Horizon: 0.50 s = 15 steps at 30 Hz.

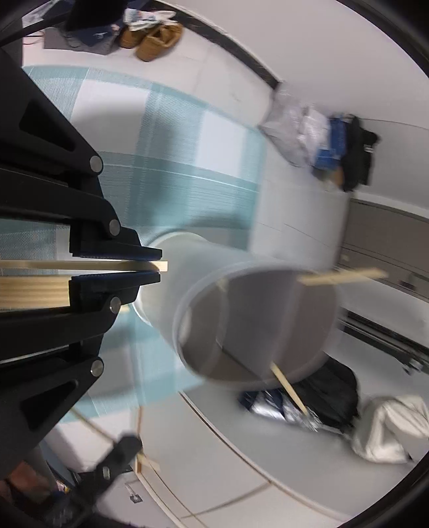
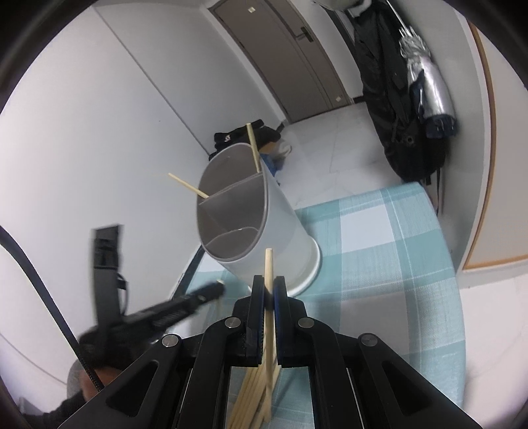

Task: Organize utensils
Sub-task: 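Lift the chopstick with the right gripper and carry it over the holder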

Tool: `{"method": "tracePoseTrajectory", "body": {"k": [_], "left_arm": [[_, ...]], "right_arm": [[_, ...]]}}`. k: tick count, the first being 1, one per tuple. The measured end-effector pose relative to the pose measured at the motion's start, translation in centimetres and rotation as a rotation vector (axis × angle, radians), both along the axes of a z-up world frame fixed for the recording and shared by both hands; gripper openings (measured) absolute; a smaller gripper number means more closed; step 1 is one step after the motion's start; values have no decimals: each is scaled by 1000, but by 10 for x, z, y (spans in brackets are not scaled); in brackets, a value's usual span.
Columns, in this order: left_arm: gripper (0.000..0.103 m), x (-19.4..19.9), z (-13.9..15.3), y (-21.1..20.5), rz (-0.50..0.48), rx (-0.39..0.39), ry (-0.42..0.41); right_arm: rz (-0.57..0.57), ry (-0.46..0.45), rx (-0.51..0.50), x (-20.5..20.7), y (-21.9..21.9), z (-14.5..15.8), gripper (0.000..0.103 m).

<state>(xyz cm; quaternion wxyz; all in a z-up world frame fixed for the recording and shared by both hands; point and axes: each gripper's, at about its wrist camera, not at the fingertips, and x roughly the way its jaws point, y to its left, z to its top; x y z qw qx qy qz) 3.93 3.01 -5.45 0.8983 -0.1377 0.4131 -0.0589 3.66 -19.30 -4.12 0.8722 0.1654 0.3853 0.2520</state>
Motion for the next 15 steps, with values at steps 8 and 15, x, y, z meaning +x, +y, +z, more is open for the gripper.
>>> {"method": "tracePoseTrajectory", "body": {"k": [8, 15], "left_arm": [[3, -26, 29, -11, -40, 68, -114], [3, -39, 44, -16, -22, 82, -113]], "right_arm": [[-1, -69, -53, -16, 10, 10, 4], [10, -110, -81, -26, 18, 15, 4]]}}
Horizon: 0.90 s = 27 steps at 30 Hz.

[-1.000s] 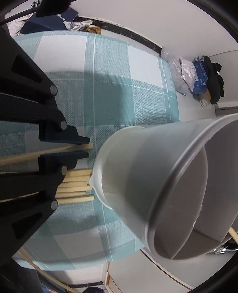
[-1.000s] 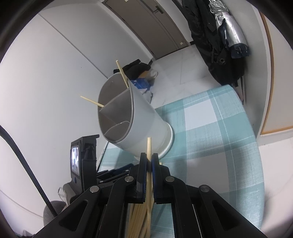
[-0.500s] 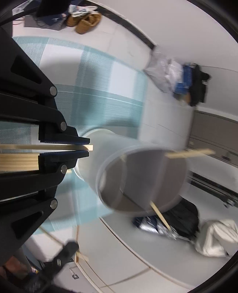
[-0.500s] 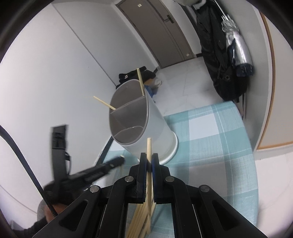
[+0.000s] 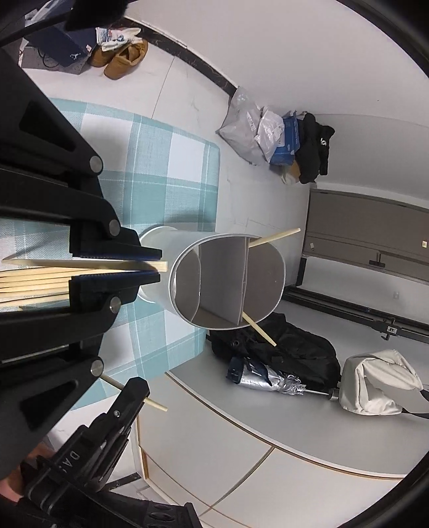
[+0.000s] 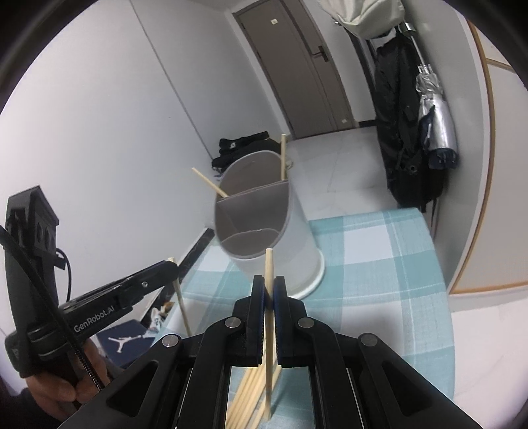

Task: Organize utensils
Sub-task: 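Lift the chopstick with the right gripper and carry it over the holder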

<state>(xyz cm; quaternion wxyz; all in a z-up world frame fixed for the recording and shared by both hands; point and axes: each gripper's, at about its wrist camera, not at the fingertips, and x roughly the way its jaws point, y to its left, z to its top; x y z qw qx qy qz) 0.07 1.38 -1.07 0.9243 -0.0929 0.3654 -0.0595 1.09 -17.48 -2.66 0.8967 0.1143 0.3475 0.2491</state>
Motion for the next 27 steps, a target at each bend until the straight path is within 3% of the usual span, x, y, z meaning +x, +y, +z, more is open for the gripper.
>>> {"method": "tracePoseTrajectory", "body": {"k": [27], "left_arm": [[3, -8, 54, 0, -95, -18, -43]], "right_arm": [[-32, -39, 45, -7, 0, 34, 4]]}}
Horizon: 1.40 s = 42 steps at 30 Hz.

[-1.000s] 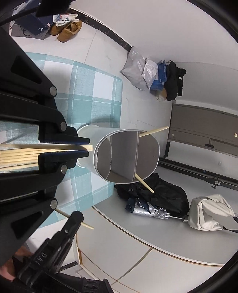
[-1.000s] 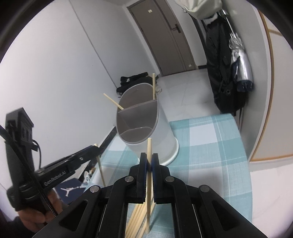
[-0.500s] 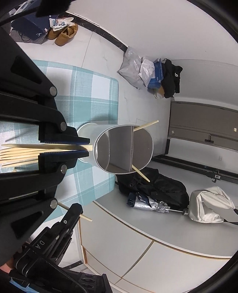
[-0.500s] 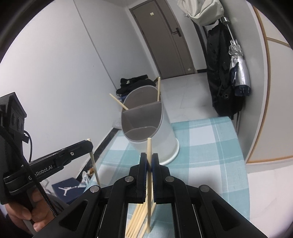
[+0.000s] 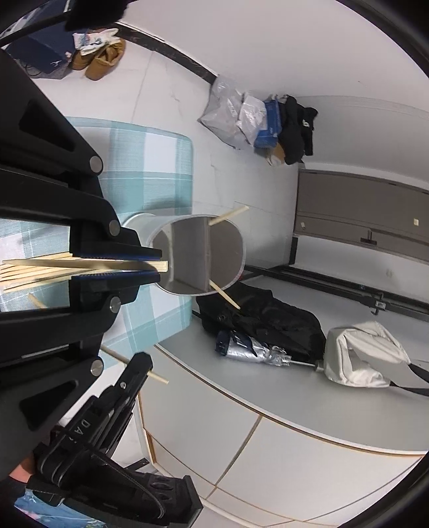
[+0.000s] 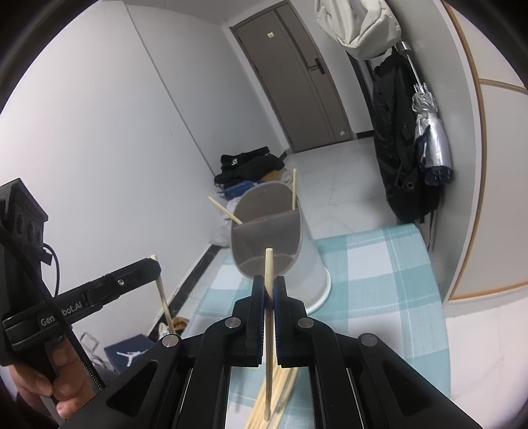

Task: Organize utensils
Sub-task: 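Lift the chopstick with the right gripper and carry it over the holder, then open the right gripper to drop the chopstick into the holder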

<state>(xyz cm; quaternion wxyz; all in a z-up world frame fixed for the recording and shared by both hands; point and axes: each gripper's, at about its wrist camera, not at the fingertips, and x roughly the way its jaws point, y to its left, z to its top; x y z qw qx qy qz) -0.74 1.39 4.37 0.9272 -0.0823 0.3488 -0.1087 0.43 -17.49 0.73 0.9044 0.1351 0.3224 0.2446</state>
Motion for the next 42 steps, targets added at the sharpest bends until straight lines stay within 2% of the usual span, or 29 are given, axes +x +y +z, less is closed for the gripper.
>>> {"method": "tracePoseTrajectory", "body": {"k": [5, 10, 18, 25, 29, 32, 35, 37, 40, 42], "left_arm": [[3, 13, 15, -5, -16, -28, -6], [3, 29, 40, -12, -35, -37, -36], [3, 71, 84, -10, -66, -76, -95], [3, 112, 98, -6, -59, -72, -127], [3, 125, 100, -1, -29, -53, -171], [3, 138, 95, 6, -19, -81, -177], [3, 150, 90, 9, 9, -69, -207], [3, 153, 81, 12, 37, -59, -242], [3, 160, 68, 14, 28, -63, -253], [3, 161, 57, 14, 30, -39, -272]], "right_arm": [[9, -27, -2, 7, 5, 12, 4], [-2, -15, 26, 25, -1, 25, 4], [-16, -54, 45, 68, -8, 74, 4], [-55, -111, 50, 115, -12, 103, 4], [-80, -147, 58, 138, -11, 109, 4], [-96, -167, 74, 157, -7, 108, 4], [-107, -183, 77, 172, -1, 106, 4], [-111, -188, 74, 179, 3, 102, 4], [-107, -195, 61, 186, 12, 94, 4], [-98, -190, 44, 191, 17, 88, 4]]}}
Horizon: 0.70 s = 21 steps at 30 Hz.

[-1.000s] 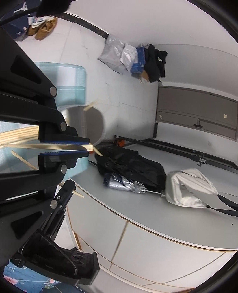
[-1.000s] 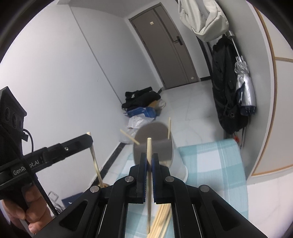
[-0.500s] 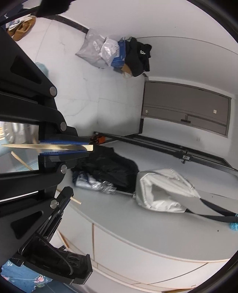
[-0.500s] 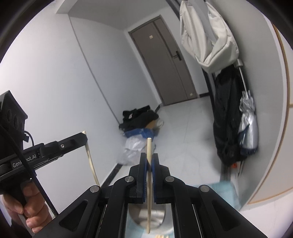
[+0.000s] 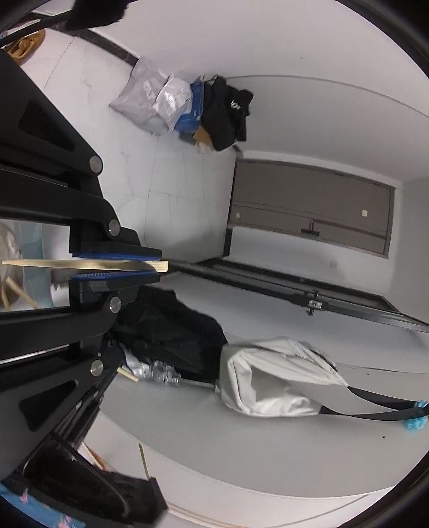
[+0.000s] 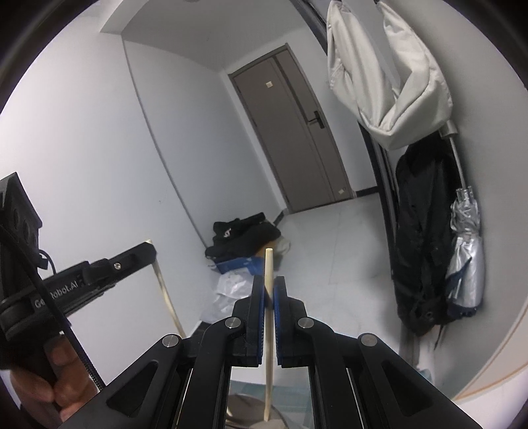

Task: Organize utensils
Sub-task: 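Open the right gripper to drop the chopstick into the holder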

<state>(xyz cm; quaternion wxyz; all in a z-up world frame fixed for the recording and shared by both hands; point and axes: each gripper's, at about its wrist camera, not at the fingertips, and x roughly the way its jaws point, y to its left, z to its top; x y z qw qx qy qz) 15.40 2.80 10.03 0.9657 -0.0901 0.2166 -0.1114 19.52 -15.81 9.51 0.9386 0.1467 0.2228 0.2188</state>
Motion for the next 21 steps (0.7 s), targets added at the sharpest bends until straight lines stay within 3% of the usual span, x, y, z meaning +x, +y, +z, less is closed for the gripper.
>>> {"method": "tracePoseTrajectory", "body": {"k": [12, 21], "left_arm": [[3, 0, -21, -9, -66, 53, -18], [3, 0, -31, -7, -77, 23, 19]], "right_arm": [[31, 16, -11, -5, 9, -37, 4], [66, -13, -71, -23, 17, -50, 4]]}}
